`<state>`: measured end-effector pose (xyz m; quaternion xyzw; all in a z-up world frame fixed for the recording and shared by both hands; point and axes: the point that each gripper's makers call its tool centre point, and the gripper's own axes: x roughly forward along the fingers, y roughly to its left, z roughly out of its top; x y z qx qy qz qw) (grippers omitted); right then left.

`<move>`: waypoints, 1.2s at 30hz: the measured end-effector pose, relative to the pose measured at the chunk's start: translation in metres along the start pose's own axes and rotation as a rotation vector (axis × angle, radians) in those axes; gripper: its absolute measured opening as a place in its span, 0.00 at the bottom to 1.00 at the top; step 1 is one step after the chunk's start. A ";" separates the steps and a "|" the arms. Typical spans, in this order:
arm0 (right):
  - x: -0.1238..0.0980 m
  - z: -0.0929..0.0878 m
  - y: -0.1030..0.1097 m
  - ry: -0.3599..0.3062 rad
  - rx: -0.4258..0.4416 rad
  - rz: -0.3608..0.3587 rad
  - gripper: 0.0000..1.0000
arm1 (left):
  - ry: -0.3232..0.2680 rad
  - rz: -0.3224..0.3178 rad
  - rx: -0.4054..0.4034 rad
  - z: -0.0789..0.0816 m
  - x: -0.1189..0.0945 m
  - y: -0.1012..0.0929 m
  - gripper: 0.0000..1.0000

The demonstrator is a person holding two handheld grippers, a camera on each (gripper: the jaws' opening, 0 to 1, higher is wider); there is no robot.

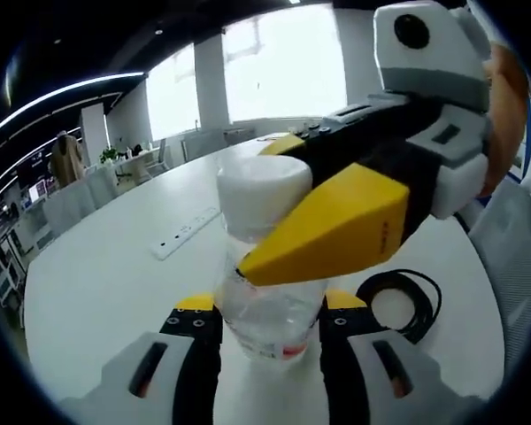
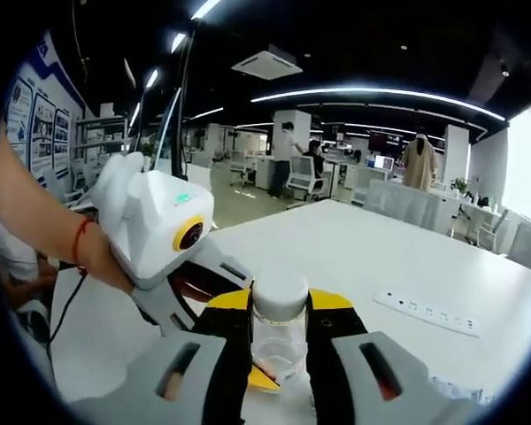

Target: Arrange the tabletop items into an orderly group along one side of the table until the central work area is clear of visible clutter.

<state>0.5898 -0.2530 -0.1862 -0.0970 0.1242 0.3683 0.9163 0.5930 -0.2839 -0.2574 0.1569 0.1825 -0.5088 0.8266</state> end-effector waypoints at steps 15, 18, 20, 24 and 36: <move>-0.001 -0.001 -0.005 0.002 0.058 -0.011 0.21 | -0.009 0.010 -0.003 0.005 0.001 -0.001 0.45; 0.000 -0.001 -0.005 0.003 0.067 -0.009 0.21 | -0.014 0.014 0.000 0.007 0.001 0.000 0.45; 0.000 -0.001 -0.005 0.003 0.070 -0.006 0.21 | -0.015 0.011 -0.007 0.007 0.001 -0.001 0.46; -0.001 -0.001 -0.005 0.004 0.071 -0.004 0.23 | -0.011 0.014 -0.007 0.005 0.000 0.000 0.47; -0.002 0.003 -0.007 -0.001 0.082 -0.006 0.30 | -0.015 0.033 -0.040 0.006 -0.006 0.001 0.51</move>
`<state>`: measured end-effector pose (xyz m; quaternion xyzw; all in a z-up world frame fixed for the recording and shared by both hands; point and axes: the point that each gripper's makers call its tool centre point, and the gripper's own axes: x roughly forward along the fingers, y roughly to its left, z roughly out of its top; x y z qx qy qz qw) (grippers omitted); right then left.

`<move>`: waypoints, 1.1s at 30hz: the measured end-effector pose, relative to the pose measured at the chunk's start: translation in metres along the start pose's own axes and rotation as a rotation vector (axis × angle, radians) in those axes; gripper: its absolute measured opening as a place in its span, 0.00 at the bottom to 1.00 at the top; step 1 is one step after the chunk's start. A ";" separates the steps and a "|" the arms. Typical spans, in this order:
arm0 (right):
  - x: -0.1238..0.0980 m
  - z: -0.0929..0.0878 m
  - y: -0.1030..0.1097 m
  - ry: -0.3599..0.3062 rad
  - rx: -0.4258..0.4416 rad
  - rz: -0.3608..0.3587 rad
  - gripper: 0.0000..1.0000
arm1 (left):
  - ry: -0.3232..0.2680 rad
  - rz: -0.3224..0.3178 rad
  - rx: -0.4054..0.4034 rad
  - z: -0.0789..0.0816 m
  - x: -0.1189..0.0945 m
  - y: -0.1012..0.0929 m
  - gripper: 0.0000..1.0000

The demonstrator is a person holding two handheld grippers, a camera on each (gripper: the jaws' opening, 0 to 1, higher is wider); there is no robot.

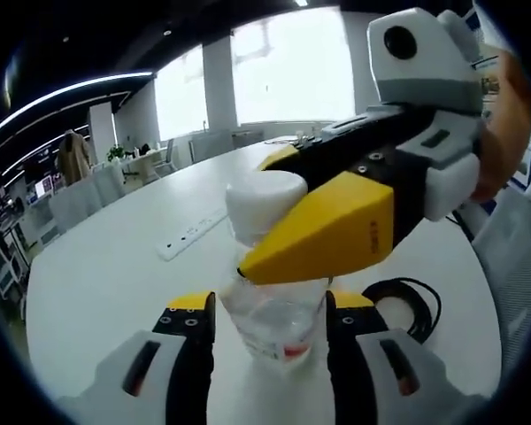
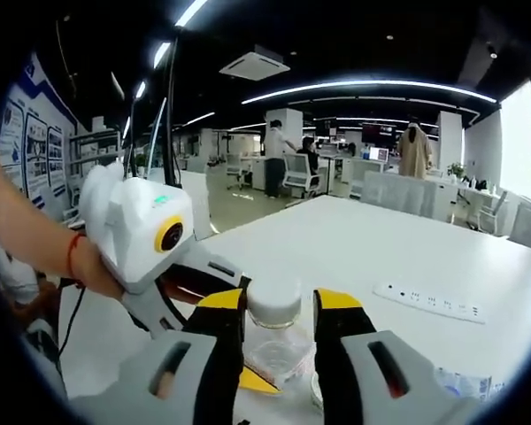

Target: Arrange the tabletop items into an orderly group along one side of the table until the central work area is clear of visible clutter.

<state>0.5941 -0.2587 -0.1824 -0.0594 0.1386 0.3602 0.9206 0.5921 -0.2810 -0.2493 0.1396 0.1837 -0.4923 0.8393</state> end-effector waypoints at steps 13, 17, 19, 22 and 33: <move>-0.007 0.024 -0.006 -0.034 0.023 0.018 0.39 | -0.016 0.046 -0.072 0.006 -0.018 0.005 0.55; -0.012 0.030 -0.011 -0.039 0.031 0.028 0.42 | -0.035 0.066 -0.095 0.012 -0.027 0.005 0.56; -0.015 0.032 -0.013 -0.041 0.041 0.029 0.45 | -0.042 0.076 -0.109 0.014 -0.031 0.005 0.57; -0.019 0.034 -0.015 -0.042 0.047 0.033 0.47 | -0.051 0.088 -0.135 0.017 -0.036 0.005 0.60; -0.040 0.038 -0.024 -0.043 0.085 0.034 0.51 | -0.078 0.147 -0.203 0.026 -0.063 0.002 0.63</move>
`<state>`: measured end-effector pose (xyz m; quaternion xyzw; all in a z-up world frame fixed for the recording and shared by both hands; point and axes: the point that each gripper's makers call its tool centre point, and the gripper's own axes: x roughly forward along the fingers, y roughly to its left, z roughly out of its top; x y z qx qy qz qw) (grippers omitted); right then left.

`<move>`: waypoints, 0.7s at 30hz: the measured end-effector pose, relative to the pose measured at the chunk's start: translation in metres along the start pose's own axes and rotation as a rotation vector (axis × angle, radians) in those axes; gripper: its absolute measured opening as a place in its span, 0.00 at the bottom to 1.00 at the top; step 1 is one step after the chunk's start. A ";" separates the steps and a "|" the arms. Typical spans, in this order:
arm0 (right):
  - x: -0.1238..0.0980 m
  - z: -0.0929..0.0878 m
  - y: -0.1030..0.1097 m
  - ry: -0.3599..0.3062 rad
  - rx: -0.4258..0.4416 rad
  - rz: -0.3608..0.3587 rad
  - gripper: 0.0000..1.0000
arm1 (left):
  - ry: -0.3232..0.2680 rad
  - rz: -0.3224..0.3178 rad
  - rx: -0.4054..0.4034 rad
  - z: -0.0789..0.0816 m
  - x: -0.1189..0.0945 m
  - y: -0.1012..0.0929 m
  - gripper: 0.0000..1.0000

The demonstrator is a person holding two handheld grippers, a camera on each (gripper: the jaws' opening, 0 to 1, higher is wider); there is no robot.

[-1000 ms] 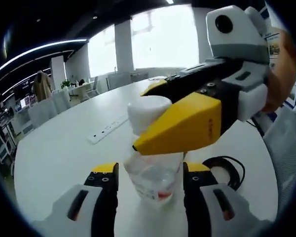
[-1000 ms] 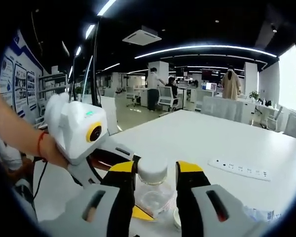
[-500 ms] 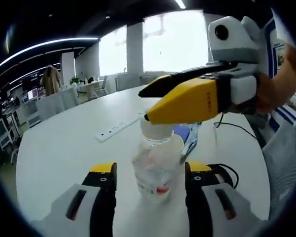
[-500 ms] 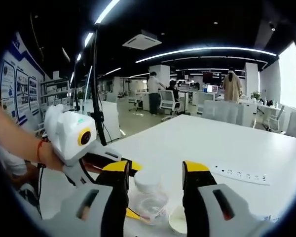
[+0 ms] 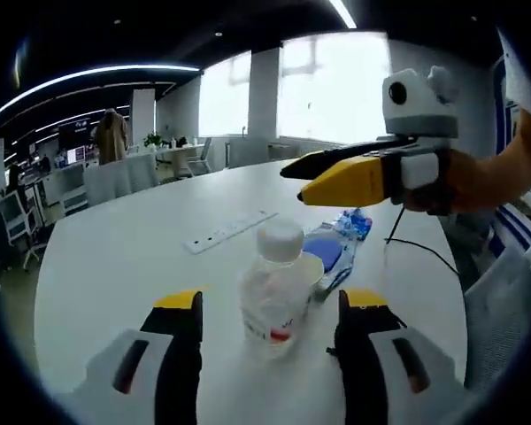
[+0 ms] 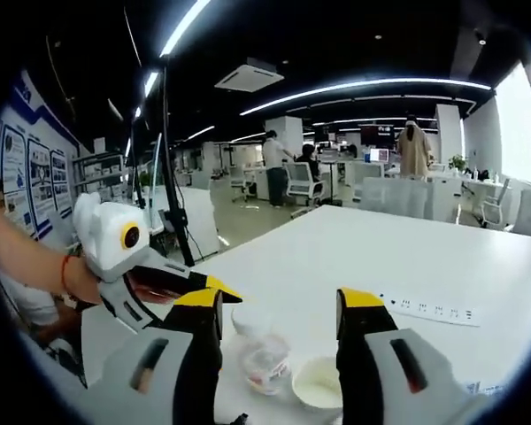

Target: Arrange the tabletop items into an orderly group along one side of the table until the central work area is clear of visible clutter.

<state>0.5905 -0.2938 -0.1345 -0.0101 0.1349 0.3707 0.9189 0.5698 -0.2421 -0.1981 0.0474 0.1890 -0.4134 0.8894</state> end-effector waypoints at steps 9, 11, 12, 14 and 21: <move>-0.025 -0.003 -0.010 0.009 0.018 -0.021 0.51 | -0.015 0.042 -0.038 0.008 -0.020 -0.011 0.63; -0.032 -0.005 -0.014 0.013 0.019 -0.030 0.51 | -0.019 0.050 -0.048 0.009 -0.023 -0.013 0.63; -0.037 -0.007 -0.016 0.017 0.022 -0.037 0.51 | -0.019 0.055 -0.052 0.009 -0.025 -0.014 0.63; -0.046 -0.012 -0.021 0.026 0.029 -0.052 0.51 | -0.017 0.060 -0.059 0.008 -0.028 -0.018 0.63; -0.075 -0.034 -0.036 0.064 0.060 -0.103 0.51 | -0.011 0.088 -0.092 0.003 -0.035 -0.031 0.62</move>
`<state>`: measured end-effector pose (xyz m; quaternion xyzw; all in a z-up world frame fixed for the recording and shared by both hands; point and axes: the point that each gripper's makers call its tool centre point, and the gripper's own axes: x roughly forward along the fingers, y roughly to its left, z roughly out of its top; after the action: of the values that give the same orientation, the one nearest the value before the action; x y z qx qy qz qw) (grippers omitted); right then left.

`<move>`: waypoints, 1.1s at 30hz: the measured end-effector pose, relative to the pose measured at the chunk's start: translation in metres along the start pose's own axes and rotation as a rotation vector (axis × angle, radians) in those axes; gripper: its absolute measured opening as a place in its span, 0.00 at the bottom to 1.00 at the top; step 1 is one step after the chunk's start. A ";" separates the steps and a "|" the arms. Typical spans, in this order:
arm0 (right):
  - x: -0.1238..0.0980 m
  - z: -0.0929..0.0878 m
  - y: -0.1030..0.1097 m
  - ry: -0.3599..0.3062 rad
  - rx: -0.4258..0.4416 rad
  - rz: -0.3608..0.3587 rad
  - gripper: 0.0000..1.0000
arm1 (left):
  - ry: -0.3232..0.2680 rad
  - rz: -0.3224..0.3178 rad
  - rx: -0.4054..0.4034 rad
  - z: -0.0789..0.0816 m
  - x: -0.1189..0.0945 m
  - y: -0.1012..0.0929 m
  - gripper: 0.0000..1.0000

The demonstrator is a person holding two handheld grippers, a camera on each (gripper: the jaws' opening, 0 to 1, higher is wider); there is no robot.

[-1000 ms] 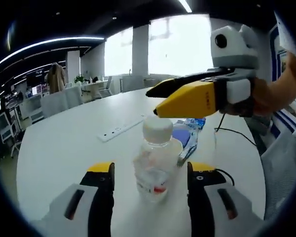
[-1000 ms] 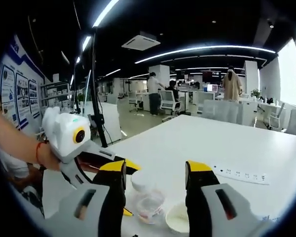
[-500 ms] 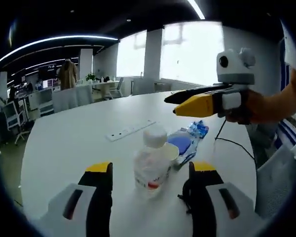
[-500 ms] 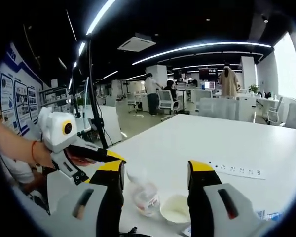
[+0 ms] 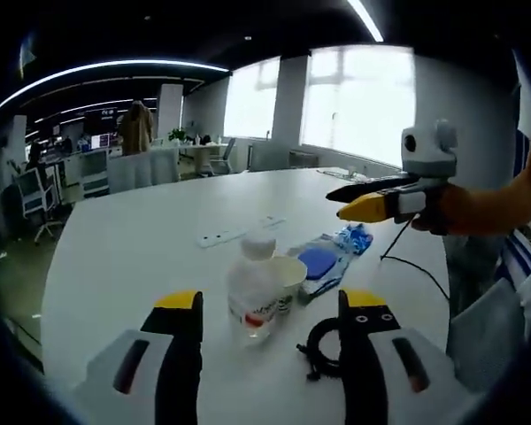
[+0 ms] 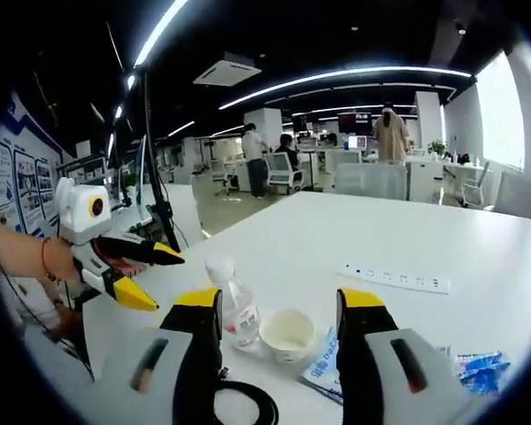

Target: Arrange the tabletop items into an orderly group along one side of the table until the central work area is clear of visible clutter.

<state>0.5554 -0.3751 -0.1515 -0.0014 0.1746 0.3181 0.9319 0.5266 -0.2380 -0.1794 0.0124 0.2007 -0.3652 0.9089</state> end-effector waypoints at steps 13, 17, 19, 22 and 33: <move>-0.028 -0.043 -0.016 0.100 0.056 -0.058 0.51 | 0.065 0.041 -0.053 -0.027 -0.007 -0.019 0.61; -0.031 -0.061 -0.014 0.151 0.078 -0.062 0.51 | 0.106 0.055 -0.078 -0.040 -0.005 -0.025 0.60; -0.032 -0.071 -0.012 0.178 0.086 -0.061 0.51 | 0.117 0.052 -0.087 -0.045 -0.002 -0.029 0.60; -0.034 -0.083 -0.009 0.212 0.098 -0.061 0.51 | 0.143 0.051 -0.110 -0.054 0.001 -0.035 0.60; -0.034 -0.128 0.000 0.324 0.153 -0.060 0.50 | 0.254 0.055 -0.141 -0.085 0.022 -0.052 0.59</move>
<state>0.4892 -0.4101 -0.2606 0.0133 0.3460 0.2714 0.8980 0.4760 -0.2768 -0.2594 0.0000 0.3391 -0.3207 0.8844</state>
